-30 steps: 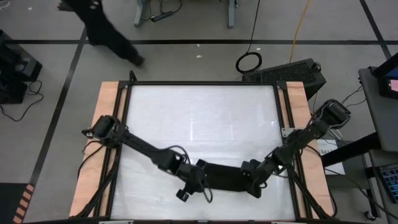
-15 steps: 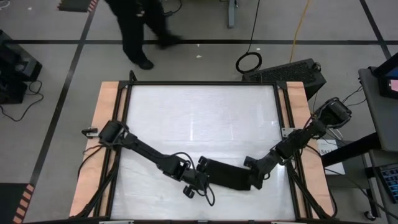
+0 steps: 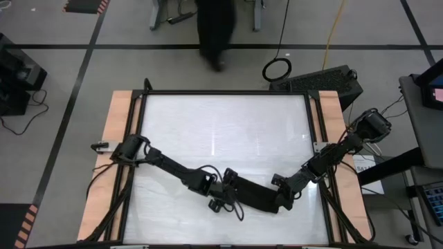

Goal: Roll towel into tight, uniform cylinder
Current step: Roll the black towel

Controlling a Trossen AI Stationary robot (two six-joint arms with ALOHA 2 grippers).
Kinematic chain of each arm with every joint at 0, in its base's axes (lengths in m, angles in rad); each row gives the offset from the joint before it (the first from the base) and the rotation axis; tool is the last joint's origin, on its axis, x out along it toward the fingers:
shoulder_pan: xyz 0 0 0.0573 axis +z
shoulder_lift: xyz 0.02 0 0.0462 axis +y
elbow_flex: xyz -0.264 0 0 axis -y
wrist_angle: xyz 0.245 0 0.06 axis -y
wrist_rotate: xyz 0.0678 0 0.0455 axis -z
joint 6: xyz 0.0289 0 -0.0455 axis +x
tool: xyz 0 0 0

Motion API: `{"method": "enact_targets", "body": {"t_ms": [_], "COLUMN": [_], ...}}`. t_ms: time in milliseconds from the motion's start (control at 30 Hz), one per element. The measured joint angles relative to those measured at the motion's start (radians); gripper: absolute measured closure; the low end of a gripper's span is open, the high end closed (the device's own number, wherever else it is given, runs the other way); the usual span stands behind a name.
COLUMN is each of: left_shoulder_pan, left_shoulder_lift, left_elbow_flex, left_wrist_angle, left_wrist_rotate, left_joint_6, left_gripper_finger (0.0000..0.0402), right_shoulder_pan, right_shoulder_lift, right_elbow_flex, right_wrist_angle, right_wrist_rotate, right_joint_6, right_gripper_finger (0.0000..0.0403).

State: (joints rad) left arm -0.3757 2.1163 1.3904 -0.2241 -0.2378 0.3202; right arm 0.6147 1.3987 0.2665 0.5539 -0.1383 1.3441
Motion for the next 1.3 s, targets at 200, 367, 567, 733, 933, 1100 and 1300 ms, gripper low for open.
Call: {"method": "enact_targets", "body": {"t_ms": [200,367,567,733,933,1100,1300], "left_shoulder_pan": [0.018,0.034,0.069,0.124,0.2,0.242,0.283], "left_shoulder_lift": [0.016,0.014,0.014,0.015,0.017,0.018,0.018], "left_elbow_flex": [0.003,0.002,0.001,0.001,-0.001,-0.002,-0.002], "left_wrist_angle": [-0.003,-0.008,-0.008,-0.008,-0.051,-0.089,-0.087], "left_wrist_rotate": [0.058,0.123,0.276,0.515,0.75,0.845,0.942], "left_joint_6": [-0.023,-0.027,-0.084,-0.189,-0.32,-0.403,-0.496], "left_gripper_finger": [0.0178,0.0292,0.0387,0.0384,0.0386,0.0387,0.0387], "right_shoulder_pan": [0.0,0.0,0.007,0.023,0.052,0.088,0.104], "right_shoulder_lift": [0.0,0.0,-0.001,-0.058,-0.161,-0.205,-0.165], "right_elbow_flex": [0.0,0.0,0.0,0.0,0.007,0.091,0.245], "right_wrist_angle": [0.004,0.004,0.013,0.015,-0.024,-0.219,-0.432], "right_wrist_rotate": [0.0,0.001,0.001,0.001,0.054,0.167,0.216], "right_joint_6": [0.006,0.021,0.012,-0.039,-0.122,-0.268,-0.456], "right_gripper_finger": [0.0402,0.0391,0.0345,0.0274,0.0211,0.0212,0.0224]}}
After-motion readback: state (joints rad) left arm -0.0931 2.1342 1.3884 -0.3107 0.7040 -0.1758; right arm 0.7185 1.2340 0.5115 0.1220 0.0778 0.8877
